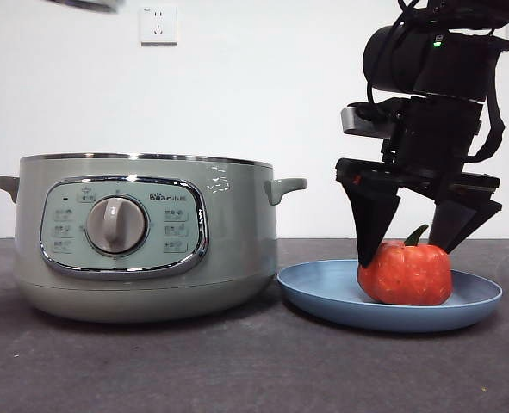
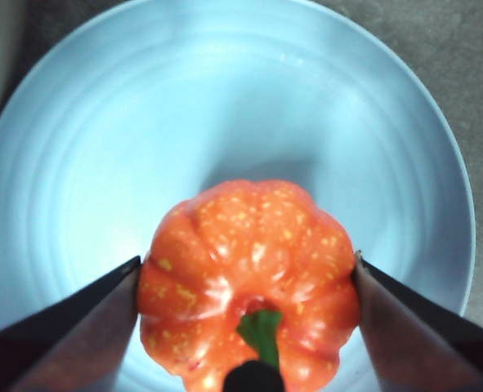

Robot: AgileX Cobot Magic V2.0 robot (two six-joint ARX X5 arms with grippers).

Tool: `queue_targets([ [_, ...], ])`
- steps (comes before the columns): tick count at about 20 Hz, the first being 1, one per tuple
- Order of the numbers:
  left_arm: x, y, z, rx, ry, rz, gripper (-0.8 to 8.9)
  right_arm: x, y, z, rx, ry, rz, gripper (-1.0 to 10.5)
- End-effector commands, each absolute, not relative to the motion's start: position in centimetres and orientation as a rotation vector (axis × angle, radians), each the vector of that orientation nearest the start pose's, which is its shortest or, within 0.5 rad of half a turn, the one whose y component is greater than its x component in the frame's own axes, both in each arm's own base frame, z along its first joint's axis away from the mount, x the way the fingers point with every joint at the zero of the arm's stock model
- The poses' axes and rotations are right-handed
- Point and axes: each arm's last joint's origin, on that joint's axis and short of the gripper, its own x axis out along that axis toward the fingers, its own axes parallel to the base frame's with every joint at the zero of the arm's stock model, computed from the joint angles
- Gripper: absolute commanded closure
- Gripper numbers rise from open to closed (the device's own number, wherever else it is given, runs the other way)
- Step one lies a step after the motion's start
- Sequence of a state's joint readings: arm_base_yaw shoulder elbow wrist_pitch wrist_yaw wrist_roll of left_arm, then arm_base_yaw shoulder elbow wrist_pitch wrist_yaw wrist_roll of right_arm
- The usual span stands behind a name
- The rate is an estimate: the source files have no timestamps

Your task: Take the pumpkin out from the steamer,put the pumpkin in the blue plate,close the lid

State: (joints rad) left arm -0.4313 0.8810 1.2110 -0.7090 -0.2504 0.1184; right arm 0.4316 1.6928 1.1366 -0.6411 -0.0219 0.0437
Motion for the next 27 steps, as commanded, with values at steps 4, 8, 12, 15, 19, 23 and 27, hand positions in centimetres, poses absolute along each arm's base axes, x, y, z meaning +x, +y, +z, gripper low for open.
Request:
queue_targets([
  [4,16.5,-7.1,40.4,0.224,0.355,-0.288,8.22,29.6,13.8,19.3,-0.195,1.203,0.366,4.4],
  [8,18.4,-8.1,39.7,0.222,0.376,-0.33,8.22,28.7,13.4,21.9,-0.165,1.132,0.368,4.4],
  [12,20.6,-9.3,38.7,0.214,0.39,-0.381,8.22,26.1,12.1,27.0,-0.127,0.978,0.378,4.4],
  [15,22.5,-10.3,37.6,0.198,0.415,-0.428,8.22,23.5,10.9,30.8,-0.097,0.841,0.391,4.4],
  [19,25.0,-11.7,35.7,0.179,0.465,-0.48,8.22,20.3,9.4,34.2,-0.066,0.699,0.405,4.4],
  [23,26.9,-12.7,33.7,0.162,0.521,-0.525,8.22,18.1,8.3,35.7,-0.062,0.632,0.379,4.4],
  [27,28.2,-13.4,31.9,0.145,0.587,-0.54,8.22,17.4,7.9,36.0,-0.068,0.626,0.356,4.4],
])
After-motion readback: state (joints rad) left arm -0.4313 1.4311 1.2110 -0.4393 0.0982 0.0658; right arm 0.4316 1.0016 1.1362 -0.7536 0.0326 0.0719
